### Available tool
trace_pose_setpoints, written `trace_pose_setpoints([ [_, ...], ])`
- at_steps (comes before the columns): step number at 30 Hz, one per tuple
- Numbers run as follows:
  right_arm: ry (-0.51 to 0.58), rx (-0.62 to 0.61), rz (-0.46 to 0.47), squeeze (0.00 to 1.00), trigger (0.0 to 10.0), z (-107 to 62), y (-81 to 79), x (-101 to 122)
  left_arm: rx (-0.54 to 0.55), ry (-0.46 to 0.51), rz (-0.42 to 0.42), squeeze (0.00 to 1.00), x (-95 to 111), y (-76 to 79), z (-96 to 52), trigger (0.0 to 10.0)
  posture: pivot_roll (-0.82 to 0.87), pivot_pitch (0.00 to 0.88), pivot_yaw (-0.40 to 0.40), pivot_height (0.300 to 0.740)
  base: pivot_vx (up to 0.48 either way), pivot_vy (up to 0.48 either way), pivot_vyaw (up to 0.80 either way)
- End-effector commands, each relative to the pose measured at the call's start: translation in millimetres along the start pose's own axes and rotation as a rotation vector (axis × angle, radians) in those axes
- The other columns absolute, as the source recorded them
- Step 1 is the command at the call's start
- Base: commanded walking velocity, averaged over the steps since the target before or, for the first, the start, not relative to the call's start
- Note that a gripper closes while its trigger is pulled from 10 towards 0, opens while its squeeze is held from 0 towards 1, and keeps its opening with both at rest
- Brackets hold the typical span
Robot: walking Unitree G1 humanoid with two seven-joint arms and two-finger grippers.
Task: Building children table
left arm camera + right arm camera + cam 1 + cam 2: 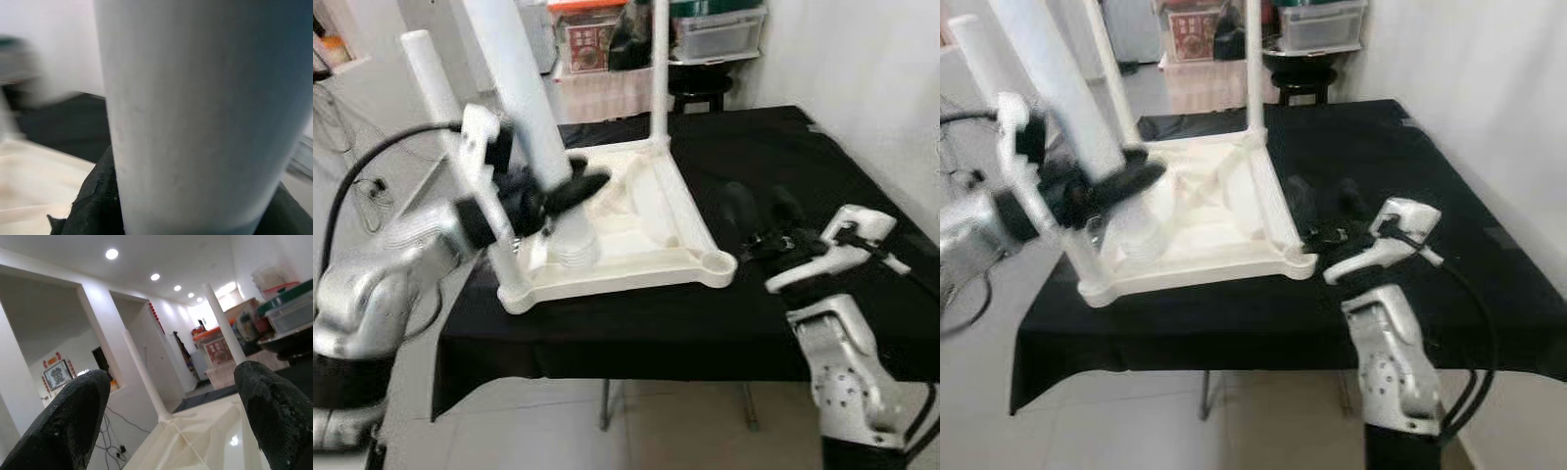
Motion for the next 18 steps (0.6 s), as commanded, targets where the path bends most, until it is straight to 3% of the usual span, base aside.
trace_pose_setpoints([
  [1, -0.004, 0.073, 0.022, 1.00, 10.0, 4.0, -13.4, -1, -0.016, -0.016, 0.035, 0.00, 0, 2.0, -3.6, 0.0, -0.08, 0.000, 0.078, 0.740, 0.000, 0.000, 0.00],
  [2, -0.028, 0.277, 0.029, 1.00, 10.0, 4.5, -38.1, 4, -0.095, -0.065, 0.010, 0.00, -21, 14.9, -9.5, 0.0, -0.08, 0.000, 0.076, 0.740, 0.000, 0.000, 0.00],
  [5, -0.048, 0.374, 0.033, 1.00, 10.0, 1.9, -50.4, 5, -0.135, -0.079, -0.005, 0.00, -28, 20.9, -12.2, 0.0, -0.08, 0.000, 0.077, 0.740, 0.000, 0.000, 0.00],
  [6, -0.072, 0.472, 0.032, 1.00, 10.0, -2.2, -62.5, 6, -0.199, -0.095, -0.012, 0.00, -35, 29.7, -15.9, 0.0, -0.08, 0.000, 0.077, 0.740, 0.000, 0.000, 0.00],
  [7, -0.092, 0.535, 0.031, 0.89, 10.0, -5.0, -69.7, 7, -0.252, -0.103, -0.018, 0.00, -39, 36.7, -18.9, 0.0, -0.08, 0.000, 0.077, 0.740, 0.000, 0.000, 0.00],
  [8, -0.111, 0.576, 0.037, 0.55, 10.0, -6.1, -74.0, 7, -0.298, -0.112, -0.014, 0.00, -44, 42.2, -21.6, 0.0, -0.08, 0.000, 0.077, 0.740, 0.000, 0.000, 0.00],
  [10, -0.127, 0.621, 0.037, 0.55, 10.0, -7.6, -77.9, 9, -0.341, -0.132, -0.027, 0.00, -49, 47.3, -24.6, 0.0, -0.08, 0.000, 0.077, 0.740, 0.000, 0.000, 0.00],
  [11, -0.151, 0.672, 0.032, 0.24, 10.0, -9.4, -82.4, 10, -0.386, -0.161, -0.032, 0.00, -56, 52.5, -28.0, 6.4, -0.08, 0.000, 0.075, 0.740, 0.000, 0.000, 0.00],
  [13, -0.168, 0.706, 0.028, 0.24, 10.0, -10.9, -85.4, 10, -0.415, -0.181, -0.035, 0.00, -60, 55.9, -30.5, 6.4, -0.08, 0.000, 0.075, 0.740, 0.000, 0.000, 0.00],
  [14, -0.186, 0.764, 0.040, 0.00, 10.0, -13.7, -91.3, 13, -0.434, -0.199, -0.039, 0.00, -65, 57.5, -32.4, 10.0, -0.08, 0.000, 0.075, 0.740, 0.000, 0.000, 0.00],
  [18, -0.251, 0.911, 0.095, 0.00, 10.0, -22.9, -107.1, 17, -0.452, -0.221, -0.035, 0.00, -75, 57.4, -33.0, 10.0, -0.08, 0.000, 0.071, 0.740, 0.000, 0.000, 0.00],
])
Point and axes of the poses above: a point about 5 cm out from each wrist's last joint towards the gripper, its own z axis pointing out of the wrist towards the gripper, its own x axis along the axis of the wrist's last joint, y = z × x, the point moved 5 cm from there along z, pointing out of the wrist towards the gripper, and after that the axes turned 3 degrees about -z, right-handed, at the moved point
